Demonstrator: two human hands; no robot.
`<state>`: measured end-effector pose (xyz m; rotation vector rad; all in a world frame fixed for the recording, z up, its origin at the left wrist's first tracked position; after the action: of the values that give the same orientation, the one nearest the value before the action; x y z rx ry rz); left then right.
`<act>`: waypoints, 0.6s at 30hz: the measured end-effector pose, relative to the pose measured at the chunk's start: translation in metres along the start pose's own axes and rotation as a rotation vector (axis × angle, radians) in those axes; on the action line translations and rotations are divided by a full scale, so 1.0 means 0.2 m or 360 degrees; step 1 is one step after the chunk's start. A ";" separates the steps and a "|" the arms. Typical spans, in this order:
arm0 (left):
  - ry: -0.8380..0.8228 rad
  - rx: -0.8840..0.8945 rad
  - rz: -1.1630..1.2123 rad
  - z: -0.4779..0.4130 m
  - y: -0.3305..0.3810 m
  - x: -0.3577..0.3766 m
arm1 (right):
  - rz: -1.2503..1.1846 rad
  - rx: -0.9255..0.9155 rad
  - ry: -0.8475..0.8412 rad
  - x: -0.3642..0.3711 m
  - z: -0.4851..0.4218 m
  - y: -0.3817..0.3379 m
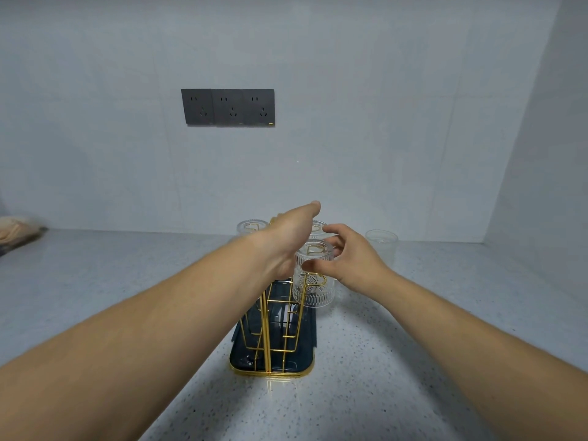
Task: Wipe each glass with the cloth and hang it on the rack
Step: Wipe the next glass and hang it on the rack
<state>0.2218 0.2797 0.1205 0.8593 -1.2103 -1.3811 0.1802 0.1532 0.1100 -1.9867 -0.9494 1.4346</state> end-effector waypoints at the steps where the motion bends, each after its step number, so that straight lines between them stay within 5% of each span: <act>1: 0.0005 0.0005 0.0006 -0.05 -0.02 -0.01 | 0.0011 -0.0001 -0.0008 0.00 0.00 0.00; 11: -0.0094 0.0005 -0.0040 0.09 0.00 0.03 | 0.0027 0.0010 -0.0015 -0.03 0.05 0.00; 18: 0.0020 0.0334 -0.0442 0.33 0.14 0.08 | 0.0071 0.0033 0.0063 -0.22 0.17 0.09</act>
<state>0.1626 0.2802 0.1639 1.2189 -1.2769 -1.4815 0.1438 0.1078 0.1112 -2.0256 -0.8749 1.4183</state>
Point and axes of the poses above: each hand's wrist, its own z-axis away from the middle knuckle, its own x-axis out of the palm, y = z × x, the point moved 6 cm from there along -z, towards the middle knuckle, and after that the axes turned 6 degrees about z, right-handed, at the moved point
